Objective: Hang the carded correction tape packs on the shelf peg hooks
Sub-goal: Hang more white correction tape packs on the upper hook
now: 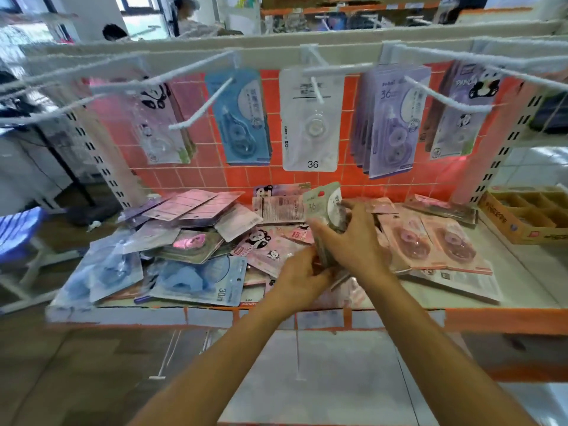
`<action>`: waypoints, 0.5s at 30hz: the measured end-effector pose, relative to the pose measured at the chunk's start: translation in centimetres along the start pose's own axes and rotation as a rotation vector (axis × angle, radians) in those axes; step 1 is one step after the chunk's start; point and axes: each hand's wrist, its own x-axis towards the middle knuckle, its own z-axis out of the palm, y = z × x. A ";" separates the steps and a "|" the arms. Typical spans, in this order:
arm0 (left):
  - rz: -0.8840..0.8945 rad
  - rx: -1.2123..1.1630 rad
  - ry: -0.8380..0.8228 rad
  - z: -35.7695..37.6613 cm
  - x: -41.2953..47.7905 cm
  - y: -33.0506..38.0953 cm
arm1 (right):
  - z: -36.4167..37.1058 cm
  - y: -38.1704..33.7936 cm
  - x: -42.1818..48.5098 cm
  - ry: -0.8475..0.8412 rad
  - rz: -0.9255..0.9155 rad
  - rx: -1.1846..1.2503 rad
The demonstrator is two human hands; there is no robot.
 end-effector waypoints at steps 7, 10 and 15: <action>-0.180 -0.330 0.068 -8.8 -3.6 -3.8 | 7.6 -4.3 -1.8 0.004 -0.021 0.133; -0.233 -0.503 0.120 -12.3 -4.9 -5.2 | 10.5 -5.9 -2.6 -0.029 -0.018 0.168; -0.202 -0.599 0.223 -17.2 -6.8 -6.9 | 15.2 -8.6 -3.5 -0.091 -0.026 0.237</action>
